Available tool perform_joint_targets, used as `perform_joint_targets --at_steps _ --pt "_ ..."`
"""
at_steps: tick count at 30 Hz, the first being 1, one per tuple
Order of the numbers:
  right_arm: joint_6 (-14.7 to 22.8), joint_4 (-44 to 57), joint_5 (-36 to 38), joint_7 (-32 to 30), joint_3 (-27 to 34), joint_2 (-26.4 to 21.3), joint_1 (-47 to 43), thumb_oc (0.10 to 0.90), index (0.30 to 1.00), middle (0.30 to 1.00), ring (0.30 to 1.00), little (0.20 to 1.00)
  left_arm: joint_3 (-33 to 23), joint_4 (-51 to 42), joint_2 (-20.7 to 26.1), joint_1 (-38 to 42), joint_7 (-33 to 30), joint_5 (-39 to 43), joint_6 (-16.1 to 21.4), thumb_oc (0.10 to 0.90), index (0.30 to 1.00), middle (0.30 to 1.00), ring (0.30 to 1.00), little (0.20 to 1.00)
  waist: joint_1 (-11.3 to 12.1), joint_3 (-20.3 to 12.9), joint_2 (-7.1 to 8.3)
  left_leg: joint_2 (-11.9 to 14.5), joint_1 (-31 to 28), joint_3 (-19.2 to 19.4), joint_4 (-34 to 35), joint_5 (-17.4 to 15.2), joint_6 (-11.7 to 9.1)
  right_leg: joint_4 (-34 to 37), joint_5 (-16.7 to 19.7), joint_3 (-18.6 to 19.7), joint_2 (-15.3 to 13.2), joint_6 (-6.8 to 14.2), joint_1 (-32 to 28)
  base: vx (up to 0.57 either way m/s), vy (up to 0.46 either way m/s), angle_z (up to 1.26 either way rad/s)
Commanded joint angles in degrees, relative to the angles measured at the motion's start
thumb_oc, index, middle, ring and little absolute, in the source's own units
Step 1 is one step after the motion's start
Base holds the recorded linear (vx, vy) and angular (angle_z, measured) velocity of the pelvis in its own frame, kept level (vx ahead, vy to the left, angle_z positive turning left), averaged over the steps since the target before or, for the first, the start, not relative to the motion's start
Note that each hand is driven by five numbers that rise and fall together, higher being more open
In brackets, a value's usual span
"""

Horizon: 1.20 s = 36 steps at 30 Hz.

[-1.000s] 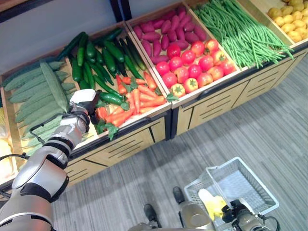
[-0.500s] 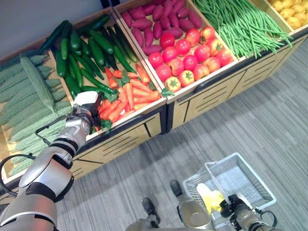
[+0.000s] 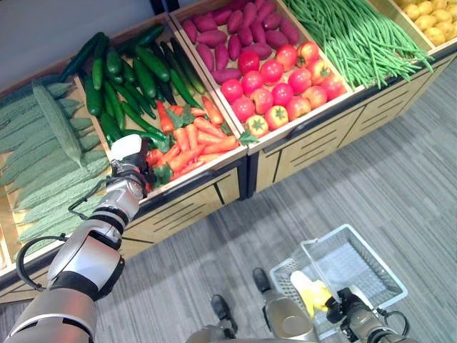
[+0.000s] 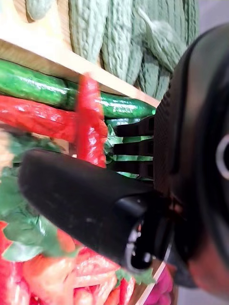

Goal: Get the vegetables into the basket

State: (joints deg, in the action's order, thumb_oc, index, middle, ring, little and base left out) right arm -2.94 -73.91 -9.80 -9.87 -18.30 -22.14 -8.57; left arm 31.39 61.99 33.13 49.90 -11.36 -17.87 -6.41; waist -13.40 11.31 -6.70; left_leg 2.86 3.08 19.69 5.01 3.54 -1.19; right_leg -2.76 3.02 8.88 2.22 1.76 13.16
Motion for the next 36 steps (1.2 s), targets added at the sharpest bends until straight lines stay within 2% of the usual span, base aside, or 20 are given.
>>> perform_joint_targets --at_steps 1,17,24,25,26,31,36 --pt "-0.23 -2.44 -1.37 -0.05 -2.95 0.59 1.48 0.4 0.3 0.3 0.3 0.3 -1.15 3.71 0.04 1.98 0.86 0.66 0.44 0.4 0.3 0.3 0.3 0.3 -1.08 -2.81 3.42 1.54 0.0 -1.13 -0.01 1.07 -4.15 6.77 5.67 -0.95 -5.15 6.93 -4.4 0.0 0.0 0.0" --pt "0.03 -2.33 -1.94 0.19 -3.47 0.97 1.6 0.4 0.3 0.3 0.3 0.3 -1.02 -0.03 0.94 0.7 0.38 -0.54 0.86 0.4 0.3 0.3 0.3 0.3 -0.3 -2.6 3.84 1.37 0.4 -1.21 -0.01 1.04 -4.01 6.92 5.84 -1.14 -5.18 6.86 -4.27 0.0 0.001 -0.01" --pt "0.18 -2.34 -1.84 -0.23 -3.42 0.7 2.02 0.4 0.3 0.3 0.3 0.3 -0.96 -3.69 5.63 3.88 -2.78 0.2 1.12 0.4 0.3 0.3 0.3 0.3 0.42 -2.8 4.15 1.31 0.48 -1.78 -0.01 1.1 -4.02 7.03 5.83 -1.72 -5.36 6.89 -4.49 0.0 0.0 0.0" --pt "0.65 -2.1 -1.63 -0.56 -3.41 0.41 2.42 0.4 0.3 0.3 0.3 0.3 1.13 -5.93 10.1 6.72 -5.0 -3.01 0.85 0.4 0.3 0.3 0.3 0.3 0.72 -3.03 4.21 1.28 0.39 -2.06 -0.01 1.13 -4.05 7.02 5.84 -2.09 -5.43 6.96 -4.66 0.0 0.0 0.0" --pt "0.97 -2.09 -1.61 -0.74 -3.4 0.39 2.55 0.4 0.3 0.3 0.3 0.3 1.64 -7.32 11.53 7.09 -5.77 -3.87 0.91 0.4 0.3 0.3 0.3 0.3 0.98 -3.05 4.34 1.28 0.42 -2.26 -0.01 1.16 -4.06 7.02 5.81 -2.26 -5.45 6.97 -4.84 0.0 -0.006 0.07" --pt "1.23 -2.04 -2.01 -0.86 -3.41 0.36 2.92 0.4 0.3 0.3 0.3 0.3 1.81 -9.93 13.76 7.06 -7.01 -4.72 1.18 0.4 0.3 0.3 0.3 0.3 1.19 -3.21 4.55 1.19 0.42 -2.59 -0.01 1.14 -4.03 7.03 5.82 -2.6 -5.56 7.03 -4.99 0.0 0.006 0.05" --pt "1.18 -2.14 -2.48 -0.88 -2.85 0.43 3.5 0.4 0.3 0.3 0.3 0.3 0.03 -16.78 15.8 4.72 -8.08 -5.61 1.39 0.4 0.3 0.3 0.3 0.3 1.73 -3.41 4.96 1.17 0.35 -2.96 -0.01 1.02 -4.01 7.09 5.71 -3.02 -5.72 7.08 -5.23 0.0 0.011 0.08"
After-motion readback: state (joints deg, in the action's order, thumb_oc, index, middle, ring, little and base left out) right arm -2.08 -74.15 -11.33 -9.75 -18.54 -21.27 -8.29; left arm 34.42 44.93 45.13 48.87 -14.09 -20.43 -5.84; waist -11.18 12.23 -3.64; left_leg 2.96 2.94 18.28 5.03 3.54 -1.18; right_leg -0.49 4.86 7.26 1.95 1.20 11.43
